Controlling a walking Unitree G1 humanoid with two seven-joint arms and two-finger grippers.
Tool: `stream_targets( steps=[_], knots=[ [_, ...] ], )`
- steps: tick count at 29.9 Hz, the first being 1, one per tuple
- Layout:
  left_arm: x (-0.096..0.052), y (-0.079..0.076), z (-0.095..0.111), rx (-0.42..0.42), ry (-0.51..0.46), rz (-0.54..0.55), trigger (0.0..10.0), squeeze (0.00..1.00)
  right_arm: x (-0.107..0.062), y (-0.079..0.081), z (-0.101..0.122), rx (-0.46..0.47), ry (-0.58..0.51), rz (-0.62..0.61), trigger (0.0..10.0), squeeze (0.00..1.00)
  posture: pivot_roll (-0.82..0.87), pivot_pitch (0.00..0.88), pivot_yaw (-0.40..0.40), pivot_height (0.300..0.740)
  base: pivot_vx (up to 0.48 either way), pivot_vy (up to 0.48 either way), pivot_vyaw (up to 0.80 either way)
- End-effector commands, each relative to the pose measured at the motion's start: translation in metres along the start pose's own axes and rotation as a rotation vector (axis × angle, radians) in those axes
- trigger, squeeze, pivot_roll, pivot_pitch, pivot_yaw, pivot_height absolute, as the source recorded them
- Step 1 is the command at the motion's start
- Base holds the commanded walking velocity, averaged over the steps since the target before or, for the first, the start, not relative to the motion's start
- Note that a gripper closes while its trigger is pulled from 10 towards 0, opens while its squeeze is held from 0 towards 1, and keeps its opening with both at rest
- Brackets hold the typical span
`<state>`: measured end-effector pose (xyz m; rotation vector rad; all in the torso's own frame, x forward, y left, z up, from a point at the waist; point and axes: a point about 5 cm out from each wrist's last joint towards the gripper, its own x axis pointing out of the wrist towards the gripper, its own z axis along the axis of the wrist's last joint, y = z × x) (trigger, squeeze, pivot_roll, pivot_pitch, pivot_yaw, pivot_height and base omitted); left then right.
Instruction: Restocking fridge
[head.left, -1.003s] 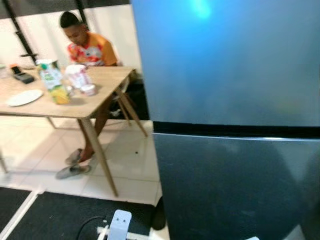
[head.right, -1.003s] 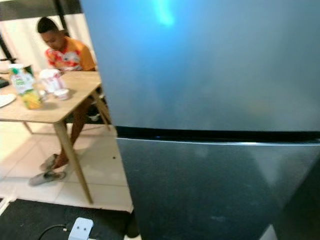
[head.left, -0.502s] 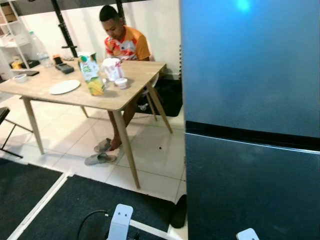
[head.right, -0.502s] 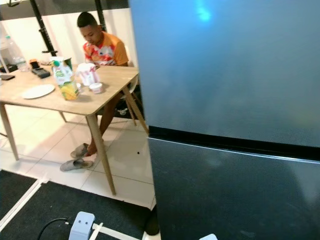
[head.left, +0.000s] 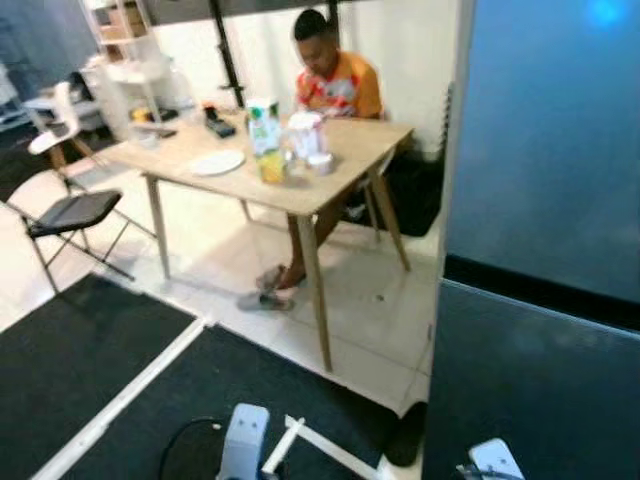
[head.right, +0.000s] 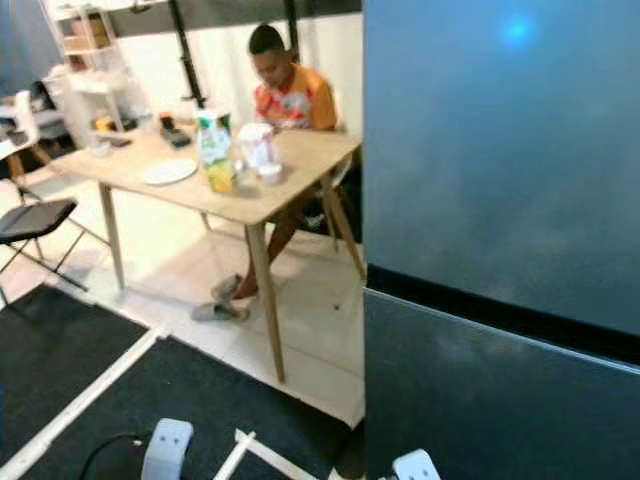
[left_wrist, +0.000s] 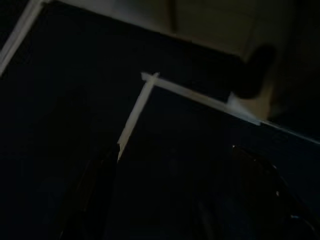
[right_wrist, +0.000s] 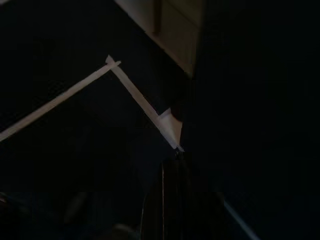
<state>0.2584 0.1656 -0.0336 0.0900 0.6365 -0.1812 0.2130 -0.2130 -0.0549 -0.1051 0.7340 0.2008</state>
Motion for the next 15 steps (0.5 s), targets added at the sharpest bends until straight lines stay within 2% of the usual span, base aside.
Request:
stream_targets(
  steps=[1, 15],
  knots=[
    [-0.0047, 0.0055, -0.0144, -0.008, 0.053, 0.015, 10.0, 0.00, 0.0012, 0.0081, -0.0027, 0.026, -0.002, 0.017, 10.0, 0.00, -0.11, 0.086, 0.090, 0.740, 0.000, 0.000, 0.80],
    [-0.0038, -0.0024, -0.0177, -0.035, 0.075, -0.009, 10.0, 0.00, 0.0028, 0.0086, 0.0016, 0.037, -0.016, 0.020, 10.0, 0.00, -0.11, 0.081, 0.090, 0.740, 0.000, 0.000, 0.80]
  ],
)
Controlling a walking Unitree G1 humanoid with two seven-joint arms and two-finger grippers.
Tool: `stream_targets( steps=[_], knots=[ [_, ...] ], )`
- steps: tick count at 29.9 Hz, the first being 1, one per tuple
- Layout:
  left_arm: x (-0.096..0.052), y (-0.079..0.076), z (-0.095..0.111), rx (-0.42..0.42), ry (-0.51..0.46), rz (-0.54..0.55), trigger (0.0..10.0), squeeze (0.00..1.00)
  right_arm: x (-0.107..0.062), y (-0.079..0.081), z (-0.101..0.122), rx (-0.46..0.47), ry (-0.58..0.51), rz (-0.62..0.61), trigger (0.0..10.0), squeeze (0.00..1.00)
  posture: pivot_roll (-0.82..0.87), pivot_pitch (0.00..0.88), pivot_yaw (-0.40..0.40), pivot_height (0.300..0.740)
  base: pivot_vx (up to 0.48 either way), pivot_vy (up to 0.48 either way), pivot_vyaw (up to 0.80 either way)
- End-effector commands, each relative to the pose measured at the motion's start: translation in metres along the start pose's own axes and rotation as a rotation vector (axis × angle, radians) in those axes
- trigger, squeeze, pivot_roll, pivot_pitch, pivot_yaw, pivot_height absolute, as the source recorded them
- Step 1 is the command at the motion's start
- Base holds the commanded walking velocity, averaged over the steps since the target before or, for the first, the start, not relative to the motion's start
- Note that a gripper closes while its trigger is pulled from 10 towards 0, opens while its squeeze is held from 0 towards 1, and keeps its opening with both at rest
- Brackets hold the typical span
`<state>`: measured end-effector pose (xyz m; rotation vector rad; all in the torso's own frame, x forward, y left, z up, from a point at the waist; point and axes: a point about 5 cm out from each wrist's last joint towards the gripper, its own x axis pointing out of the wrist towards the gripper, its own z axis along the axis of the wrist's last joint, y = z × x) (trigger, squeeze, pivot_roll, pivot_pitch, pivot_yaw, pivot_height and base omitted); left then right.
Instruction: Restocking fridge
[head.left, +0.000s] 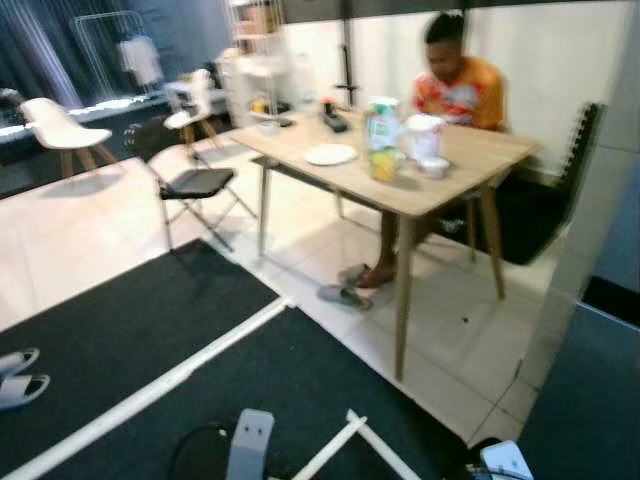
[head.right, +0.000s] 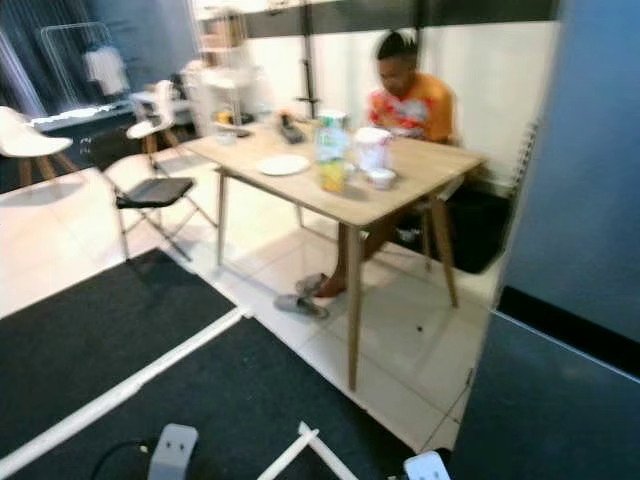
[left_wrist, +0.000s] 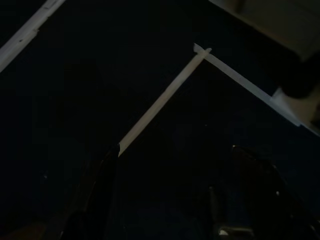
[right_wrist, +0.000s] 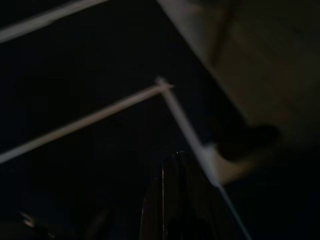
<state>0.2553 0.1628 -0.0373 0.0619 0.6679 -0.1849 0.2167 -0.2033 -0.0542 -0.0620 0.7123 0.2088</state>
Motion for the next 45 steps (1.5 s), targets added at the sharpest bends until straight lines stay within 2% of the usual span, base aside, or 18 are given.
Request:
stream_targets(
  steps=[1, 17, 20, 22, 37, 45],
  knots=[
    [-0.004, 0.001, -0.014, -0.010, 0.048, 0.004, 10.0, 0.00, -0.001, 0.000, -0.003, 0.004, 0.008, -0.001, 10.0, 0.00, -0.11, 0.081, 0.090, 0.740, 0.000, 0.000, 0.80],
    [-0.002, -0.005, -0.011, -0.028, 0.026, -0.034, 10.0, 0.00, 0.000, 0.003, -0.001, 0.023, -0.011, 0.007, 10.0, 0.00, -0.12, 0.087, 0.105, 0.740, 0.000, 0.000, 0.80],
    [-0.002, -0.004, -0.010, -0.024, 0.027, -0.030, 10.0, 0.00, 0.000, 0.000, 0.000, 0.046, -0.029, -0.028, 10.0, 0.00, -0.13, 0.092, 0.108, 0.740, 0.000, 0.000, 0.59],
    [-0.002, -0.003, -0.009, -0.011, 0.024, -0.025, 10.0, 0.00, 0.000, -0.002, 0.001, 0.100, -0.036, -0.051, 10.0, 0.00, -0.13, 0.095, 0.109, 0.740, 0.000, 0.000, 0.00],
    [0.001, -0.004, 0.002, -0.012, -0.009, -0.026, 10.0, 0.00, 0.002, 0.000, 0.005, 0.128, -0.053, -0.066, 10.0, 0.00, -0.12, 0.095, 0.118, 0.740, 0.237, 0.000, 0.00],
    [0.002, 0.008, 0.014, 0.031, -0.019, -0.033, 10.0, 0.00, 0.004, 0.006, 0.004, 0.206, -0.074, -0.098, 10.0, 0.00, -0.08, 0.062, 0.203, 0.740, 0.273, 0.000, 0.00]
  ],
)
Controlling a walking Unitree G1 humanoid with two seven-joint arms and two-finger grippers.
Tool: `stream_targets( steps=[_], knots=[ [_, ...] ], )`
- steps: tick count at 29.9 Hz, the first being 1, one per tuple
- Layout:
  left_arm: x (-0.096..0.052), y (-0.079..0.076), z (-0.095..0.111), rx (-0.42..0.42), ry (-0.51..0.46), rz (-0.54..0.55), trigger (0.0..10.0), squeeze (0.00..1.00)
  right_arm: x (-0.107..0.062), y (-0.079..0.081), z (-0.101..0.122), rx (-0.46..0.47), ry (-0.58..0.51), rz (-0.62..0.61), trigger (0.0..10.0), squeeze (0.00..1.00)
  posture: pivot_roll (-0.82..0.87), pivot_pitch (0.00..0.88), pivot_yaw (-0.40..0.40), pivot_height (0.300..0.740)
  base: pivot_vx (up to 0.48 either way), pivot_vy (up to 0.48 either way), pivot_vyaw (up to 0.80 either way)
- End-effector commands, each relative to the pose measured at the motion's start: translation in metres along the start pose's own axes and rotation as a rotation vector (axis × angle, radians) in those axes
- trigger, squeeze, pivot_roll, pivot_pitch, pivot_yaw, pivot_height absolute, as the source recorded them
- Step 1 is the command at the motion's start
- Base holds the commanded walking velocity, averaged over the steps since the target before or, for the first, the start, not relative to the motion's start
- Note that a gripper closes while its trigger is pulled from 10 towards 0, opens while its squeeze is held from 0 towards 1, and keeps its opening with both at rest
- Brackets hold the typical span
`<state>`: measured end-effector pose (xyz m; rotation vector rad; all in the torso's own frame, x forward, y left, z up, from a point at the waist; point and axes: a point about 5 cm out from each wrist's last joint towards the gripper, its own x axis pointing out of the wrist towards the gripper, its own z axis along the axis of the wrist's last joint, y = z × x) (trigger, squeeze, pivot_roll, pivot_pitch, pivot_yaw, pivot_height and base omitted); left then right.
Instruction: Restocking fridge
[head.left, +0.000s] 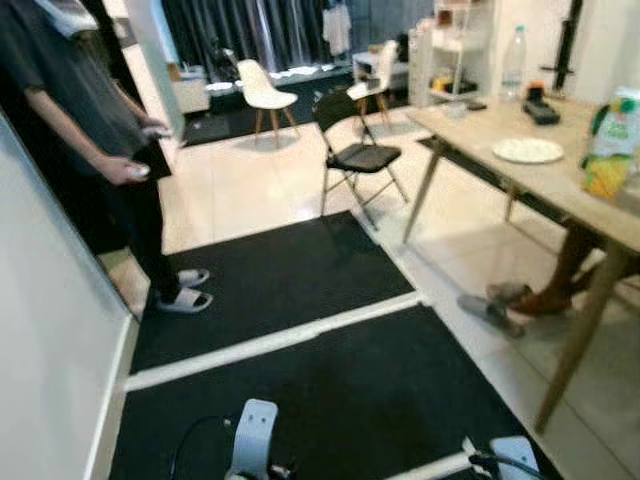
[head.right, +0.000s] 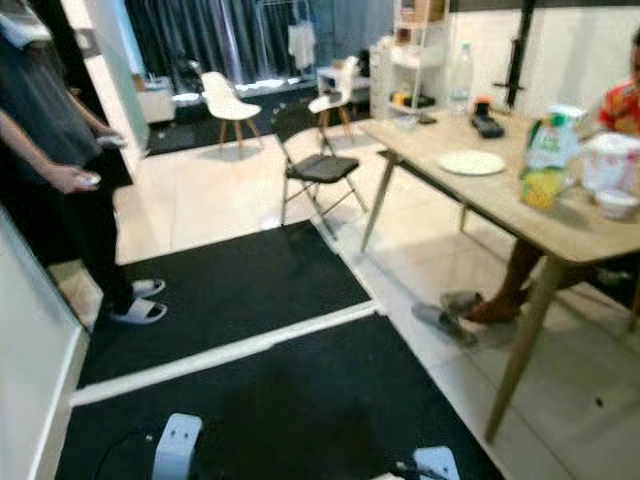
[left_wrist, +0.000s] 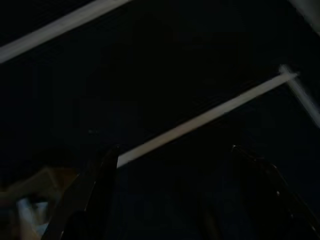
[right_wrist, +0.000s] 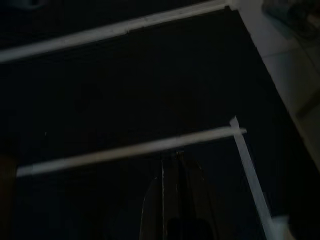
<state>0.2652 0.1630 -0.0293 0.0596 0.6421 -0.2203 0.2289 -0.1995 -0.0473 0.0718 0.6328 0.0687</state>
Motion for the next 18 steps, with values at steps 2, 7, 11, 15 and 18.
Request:
stream_targets(
  steps=[2, 7, 11, 15, 18],
  knots=[
    [0.000, 0.011, 0.007, 0.037, 0.005, -0.005, 10.0, 0.00, -0.002, 0.005, -0.011, 0.062, 0.011, -0.024, 10.0, 0.00, -0.07, 0.060, 0.221, 0.740, 0.274, 0.000, 0.00],
    [0.000, 0.018, 0.016, 0.063, 0.001, -0.009, 10.0, 0.00, -0.002, 0.009, -0.011, 0.093, 0.002, -0.037, 10.0, 0.00, -0.06, 0.051, 0.256, 0.740, 0.272, 0.000, 0.00],
    [0.001, 0.020, 0.021, 0.065, -0.003, -0.007, 10.0, 0.00, -0.002, 0.010, -0.012, 0.107, -0.002, -0.046, 10.0, 0.00, -0.06, 0.047, 0.271, 0.740, 0.274, 0.000, 0.00],
    [0.001, 0.022, 0.024, 0.042, -0.008, 0.000, 10.0, 0.00, -0.001, 0.012, -0.013, 0.114, -0.002, -0.051, 10.0, 0.00, -0.07, 0.050, 0.259, 0.740, 0.271, 0.000, 0.00],
    [0.001, 0.021, 0.021, 0.005, -0.008, 0.014, 10.0, 0.00, -0.001, 0.012, -0.012, 0.095, 0.002, -0.038, 10.0, 0.00, -0.08, 0.053, 0.239, 0.740, 0.274, 0.000, 0.00]
  ],
)
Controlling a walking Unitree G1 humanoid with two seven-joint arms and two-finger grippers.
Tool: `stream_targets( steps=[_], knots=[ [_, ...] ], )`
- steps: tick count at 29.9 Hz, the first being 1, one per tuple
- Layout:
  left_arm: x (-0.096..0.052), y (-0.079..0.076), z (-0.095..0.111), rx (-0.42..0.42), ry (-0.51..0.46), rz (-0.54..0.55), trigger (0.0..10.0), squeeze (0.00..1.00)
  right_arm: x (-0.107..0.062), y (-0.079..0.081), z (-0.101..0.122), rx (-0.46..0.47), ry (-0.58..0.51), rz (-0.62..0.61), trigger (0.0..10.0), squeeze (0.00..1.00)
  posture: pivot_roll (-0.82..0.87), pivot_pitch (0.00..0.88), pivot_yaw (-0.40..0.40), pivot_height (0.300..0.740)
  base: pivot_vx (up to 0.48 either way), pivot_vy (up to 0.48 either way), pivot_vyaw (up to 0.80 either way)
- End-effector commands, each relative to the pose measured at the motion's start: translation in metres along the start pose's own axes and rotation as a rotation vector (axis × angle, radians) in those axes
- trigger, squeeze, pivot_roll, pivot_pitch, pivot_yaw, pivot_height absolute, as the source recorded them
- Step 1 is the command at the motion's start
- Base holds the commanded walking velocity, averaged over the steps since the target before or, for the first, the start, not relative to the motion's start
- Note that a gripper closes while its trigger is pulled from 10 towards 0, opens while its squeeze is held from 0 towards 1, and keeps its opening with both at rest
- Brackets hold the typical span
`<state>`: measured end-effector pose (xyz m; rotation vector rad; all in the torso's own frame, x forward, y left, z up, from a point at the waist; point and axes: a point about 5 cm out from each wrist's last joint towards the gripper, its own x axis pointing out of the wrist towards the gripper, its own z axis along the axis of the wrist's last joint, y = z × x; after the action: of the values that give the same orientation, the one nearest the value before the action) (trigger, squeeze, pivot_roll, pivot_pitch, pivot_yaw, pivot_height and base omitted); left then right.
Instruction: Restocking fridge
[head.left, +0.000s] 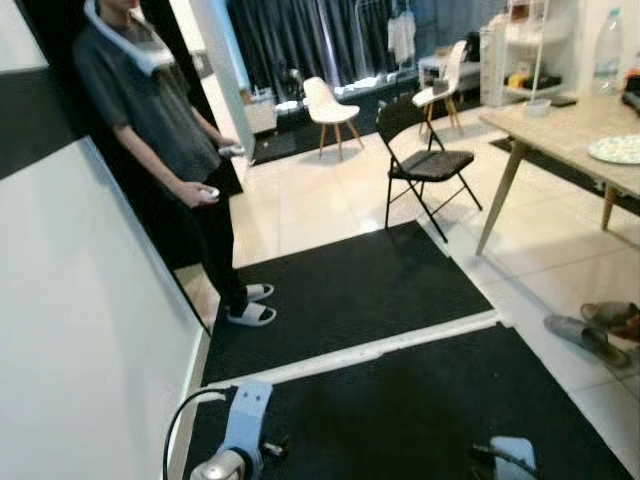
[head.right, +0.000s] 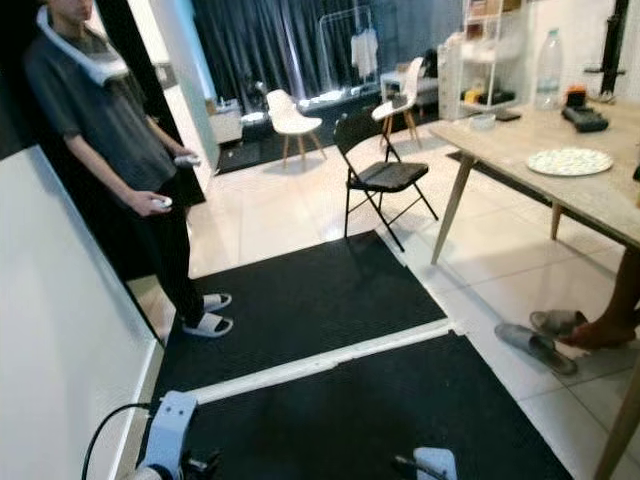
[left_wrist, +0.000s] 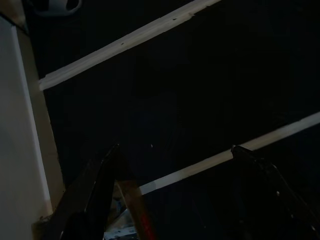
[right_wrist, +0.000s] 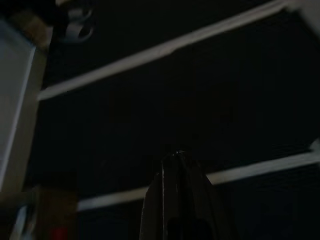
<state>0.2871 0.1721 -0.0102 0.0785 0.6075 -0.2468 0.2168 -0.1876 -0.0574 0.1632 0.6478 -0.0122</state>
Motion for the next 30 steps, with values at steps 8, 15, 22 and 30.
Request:
stream_targets(
  steps=[8, 15, 22, 30],
  knots=[
    [-0.007, -0.011, -0.034, -0.122, 0.045, 0.065, 10.0, 0.00, 0.005, -0.006, 0.018, -0.145, 0.013, 0.085, 10.0, 0.00, -0.10, 0.065, 0.079, 0.740, 0.274, 0.000, 0.00],
    [-0.012, -0.012, -0.048, -0.151, 0.055, 0.100, 10.0, 0.00, 0.008, -0.008, 0.029, -0.210, 0.022, 0.121, 10.0, 0.00, -0.09, 0.068, -0.016, 0.740, 0.272, 0.000, 0.00],
    [-0.015, -0.008, -0.051, -0.170, 0.047, 0.129, 10.0, 0.00, 0.011, 0.001, 0.031, -0.225, 0.034, 0.159, 10.0, 0.00, -0.07, 0.069, -0.030, 0.740, 0.273, 0.000, 0.00],
    [-0.015, -0.007, -0.050, -0.161, 0.042, 0.129, 10.0, 0.00, 0.010, 0.004, 0.026, -0.203, 0.043, 0.163, 10.0, 0.00, -0.07, 0.071, -0.021, 0.740, 0.273, 0.000, -0.49]
  ],
)
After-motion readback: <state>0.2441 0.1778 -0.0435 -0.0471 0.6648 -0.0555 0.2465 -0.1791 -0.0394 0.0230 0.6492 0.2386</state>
